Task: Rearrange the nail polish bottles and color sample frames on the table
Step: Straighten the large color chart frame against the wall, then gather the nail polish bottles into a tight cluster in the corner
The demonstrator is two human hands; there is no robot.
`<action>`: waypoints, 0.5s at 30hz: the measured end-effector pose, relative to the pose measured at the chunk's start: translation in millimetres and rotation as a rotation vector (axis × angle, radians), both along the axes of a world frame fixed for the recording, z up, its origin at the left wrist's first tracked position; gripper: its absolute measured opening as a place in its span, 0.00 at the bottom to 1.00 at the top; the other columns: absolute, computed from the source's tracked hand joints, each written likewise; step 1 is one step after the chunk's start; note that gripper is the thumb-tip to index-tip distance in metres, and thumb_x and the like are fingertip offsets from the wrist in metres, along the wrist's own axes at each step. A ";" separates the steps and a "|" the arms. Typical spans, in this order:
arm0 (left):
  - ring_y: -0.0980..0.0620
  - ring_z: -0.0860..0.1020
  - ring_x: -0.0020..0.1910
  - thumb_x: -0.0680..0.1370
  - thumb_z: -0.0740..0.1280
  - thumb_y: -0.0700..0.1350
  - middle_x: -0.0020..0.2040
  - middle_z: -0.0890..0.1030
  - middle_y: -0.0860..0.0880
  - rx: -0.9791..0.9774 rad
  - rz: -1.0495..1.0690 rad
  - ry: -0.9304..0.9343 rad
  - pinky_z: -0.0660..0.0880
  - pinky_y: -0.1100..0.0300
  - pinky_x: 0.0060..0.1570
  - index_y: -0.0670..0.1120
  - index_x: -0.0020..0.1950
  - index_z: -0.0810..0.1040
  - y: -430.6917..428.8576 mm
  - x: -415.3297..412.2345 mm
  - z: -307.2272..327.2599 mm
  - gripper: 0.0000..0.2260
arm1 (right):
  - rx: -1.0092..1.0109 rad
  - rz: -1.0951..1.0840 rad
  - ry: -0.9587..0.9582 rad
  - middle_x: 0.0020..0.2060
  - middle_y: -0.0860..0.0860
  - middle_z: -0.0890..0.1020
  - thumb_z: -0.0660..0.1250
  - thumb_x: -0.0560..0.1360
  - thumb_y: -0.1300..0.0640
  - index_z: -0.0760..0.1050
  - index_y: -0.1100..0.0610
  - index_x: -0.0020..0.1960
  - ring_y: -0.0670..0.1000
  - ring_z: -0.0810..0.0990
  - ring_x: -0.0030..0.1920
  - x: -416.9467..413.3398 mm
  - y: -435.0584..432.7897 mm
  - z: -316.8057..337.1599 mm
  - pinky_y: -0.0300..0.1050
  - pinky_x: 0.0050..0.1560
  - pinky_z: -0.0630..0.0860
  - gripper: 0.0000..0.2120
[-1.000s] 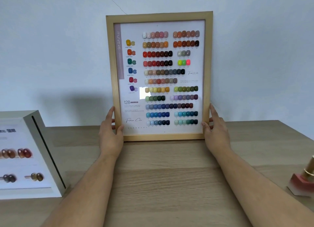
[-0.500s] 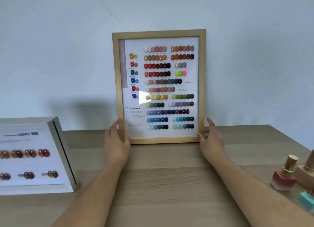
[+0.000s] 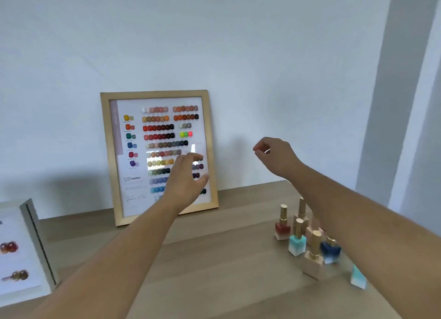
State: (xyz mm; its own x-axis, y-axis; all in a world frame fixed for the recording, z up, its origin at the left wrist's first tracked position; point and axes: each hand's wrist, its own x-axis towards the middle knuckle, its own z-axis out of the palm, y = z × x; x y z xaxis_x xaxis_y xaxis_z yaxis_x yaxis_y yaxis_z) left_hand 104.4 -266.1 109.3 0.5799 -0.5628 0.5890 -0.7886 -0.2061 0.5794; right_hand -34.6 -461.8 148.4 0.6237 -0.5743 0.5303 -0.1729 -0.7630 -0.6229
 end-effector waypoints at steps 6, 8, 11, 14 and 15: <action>0.56 0.70 0.56 0.75 0.67 0.47 0.61 0.69 0.52 0.089 -0.177 0.005 0.65 0.63 0.55 0.52 0.61 0.71 -44.6 -64.1 4.2 0.15 | -0.019 -0.067 0.149 0.45 0.51 0.79 0.63 0.75 0.59 0.78 0.55 0.48 0.50 0.75 0.41 -71.5 -26.7 8.1 0.36 0.32 0.69 0.05; 0.57 0.70 0.55 0.75 0.67 0.48 0.60 0.69 0.53 0.135 -0.231 0.001 0.65 0.64 0.53 0.52 0.60 0.72 -56.8 -82.3 -1.0 0.14 | -0.023 -0.087 0.214 0.47 0.52 0.79 0.63 0.75 0.59 0.78 0.56 0.49 0.50 0.76 0.44 -90.9 -37.7 3.7 0.36 0.33 0.68 0.06; 0.57 0.72 0.54 0.74 0.68 0.48 0.57 0.73 0.54 0.243 -0.304 -0.021 0.66 0.64 0.52 0.53 0.58 0.74 -74.3 -103.2 -8.6 0.12 | -0.044 -0.117 0.338 0.50 0.53 0.80 0.65 0.75 0.58 0.78 0.56 0.51 0.50 0.75 0.46 -113.4 -54.7 -6.1 0.35 0.36 0.68 0.07; 0.56 0.74 0.53 0.74 0.68 0.50 0.54 0.77 0.54 0.372 -0.360 -0.072 0.71 0.60 0.52 0.54 0.55 0.77 -94.9 -120.0 -11.3 0.10 | -0.042 -0.130 0.483 0.53 0.53 0.80 0.66 0.75 0.57 0.78 0.55 0.54 0.50 0.75 0.50 -128.3 -70.8 -19.2 0.36 0.39 0.68 0.09; 0.56 0.74 0.53 0.74 0.68 0.50 0.53 0.77 0.55 0.413 -0.375 -0.084 0.73 0.59 0.53 0.54 0.54 0.77 -101.5 -124.9 -11.7 0.10 | -0.042 -0.133 0.529 0.54 0.53 0.79 0.67 0.74 0.57 0.78 0.54 0.55 0.50 0.75 0.51 -130.6 -75.5 -23.8 0.37 0.43 0.69 0.10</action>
